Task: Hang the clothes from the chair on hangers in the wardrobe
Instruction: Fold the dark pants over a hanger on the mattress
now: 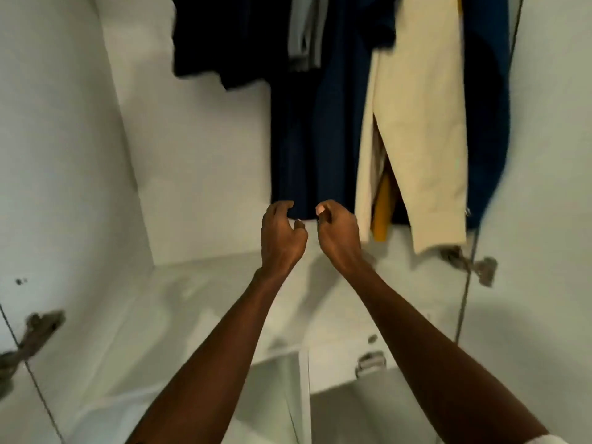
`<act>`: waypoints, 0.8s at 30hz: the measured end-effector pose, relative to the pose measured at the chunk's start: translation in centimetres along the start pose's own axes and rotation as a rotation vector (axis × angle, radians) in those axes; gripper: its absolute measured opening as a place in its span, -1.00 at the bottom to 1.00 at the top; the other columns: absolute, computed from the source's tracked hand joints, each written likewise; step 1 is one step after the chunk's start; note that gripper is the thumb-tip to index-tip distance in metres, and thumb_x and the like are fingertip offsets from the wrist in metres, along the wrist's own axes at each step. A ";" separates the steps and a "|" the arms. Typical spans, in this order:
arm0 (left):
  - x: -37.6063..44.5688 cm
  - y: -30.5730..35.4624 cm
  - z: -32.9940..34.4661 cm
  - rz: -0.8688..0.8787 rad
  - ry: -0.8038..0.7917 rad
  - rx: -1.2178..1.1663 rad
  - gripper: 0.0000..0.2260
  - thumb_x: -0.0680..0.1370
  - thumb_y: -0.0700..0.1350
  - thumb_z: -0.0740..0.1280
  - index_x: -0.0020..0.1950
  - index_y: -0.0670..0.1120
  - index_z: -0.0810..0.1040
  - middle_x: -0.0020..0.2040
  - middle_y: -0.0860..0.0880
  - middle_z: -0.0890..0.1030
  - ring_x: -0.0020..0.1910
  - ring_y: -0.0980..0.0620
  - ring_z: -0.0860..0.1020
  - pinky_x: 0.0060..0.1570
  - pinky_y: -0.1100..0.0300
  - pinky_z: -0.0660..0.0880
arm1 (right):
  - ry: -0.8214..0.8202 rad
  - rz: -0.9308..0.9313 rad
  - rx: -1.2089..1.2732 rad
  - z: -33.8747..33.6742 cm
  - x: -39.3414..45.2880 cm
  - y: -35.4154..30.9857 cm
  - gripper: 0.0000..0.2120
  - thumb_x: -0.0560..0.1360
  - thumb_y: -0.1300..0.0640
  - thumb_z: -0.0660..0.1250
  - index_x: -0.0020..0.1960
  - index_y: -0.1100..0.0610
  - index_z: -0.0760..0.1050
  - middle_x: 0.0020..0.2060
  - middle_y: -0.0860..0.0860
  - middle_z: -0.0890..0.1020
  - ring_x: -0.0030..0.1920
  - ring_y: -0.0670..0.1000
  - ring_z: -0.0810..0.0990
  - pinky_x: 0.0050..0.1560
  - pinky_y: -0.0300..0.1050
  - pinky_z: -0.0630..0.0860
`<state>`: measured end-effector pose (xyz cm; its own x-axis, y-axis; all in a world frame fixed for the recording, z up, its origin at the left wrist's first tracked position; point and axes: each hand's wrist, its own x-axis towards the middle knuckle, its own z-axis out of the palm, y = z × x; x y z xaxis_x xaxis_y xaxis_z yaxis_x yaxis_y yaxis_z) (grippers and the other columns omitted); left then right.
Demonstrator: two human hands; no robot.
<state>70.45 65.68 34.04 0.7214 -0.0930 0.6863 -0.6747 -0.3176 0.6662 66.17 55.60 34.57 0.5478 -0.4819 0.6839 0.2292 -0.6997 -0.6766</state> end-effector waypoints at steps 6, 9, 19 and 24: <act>-17.1 -5.8 5.4 0.076 -0.195 -0.086 -0.75 0.52 -0.21 0.23 0.14 -0.11 0.59 0.13 -0.02 0.60 0.13 -0.04 0.55 0.06 0.06 0.54 | 0.057 0.267 -0.139 -2.6 -15.4 10.5 -0.79 0.57 0.30 0.11 0.01 0.19 0.52 -0.06 0.10 0.63 -0.09 0.12 0.57 -0.06 -0.02 0.47; -27.3 -10.1 7.4 -0.016 -0.431 -0.015 -0.75 0.50 -0.24 0.23 0.11 -0.15 0.61 0.10 -0.07 0.60 0.13 -0.09 0.53 0.11 0.03 0.51 | -0.054 0.457 -0.315 -3.8 -24.5 14.9 -0.74 0.51 0.35 0.10 0.04 0.21 0.53 -0.01 0.14 0.63 -0.06 0.17 0.59 -0.08 -0.01 0.50; -49.0 -17.4 5.5 0.046 -1.449 0.455 -0.60 0.50 -0.19 0.29 0.34 -0.16 0.42 0.33 -0.15 0.43 0.34 -0.19 0.38 0.29 -0.02 0.32 | -0.636 1.110 -0.726 -6.9 -52.5 19.1 -0.74 0.58 0.19 0.15 0.24 0.25 0.36 0.18 0.24 0.53 0.14 0.31 0.53 0.06 0.03 0.39; -53.2 -18.0 3.4 0.276 -1.663 0.576 -0.64 0.53 -0.11 0.29 0.31 -0.14 0.41 0.32 -0.15 0.43 0.34 -0.17 0.37 0.30 -0.04 0.32 | -0.685 1.259 -0.788 -8.2 -58.4 17.0 -0.81 0.57 0.20 0.13 0.13 0.25 0.40 0.12 0.22 0.55 0.05 0.29 0.56 -0.10 -0.01 0.37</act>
<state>44.70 73.09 -15.44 0.2361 -0.8432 -0.4829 -0.9205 -0.3533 0.1670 31.47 67.50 -14.62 0.3440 -0.7636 -0.5464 -0.9380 -0.2532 -0.2367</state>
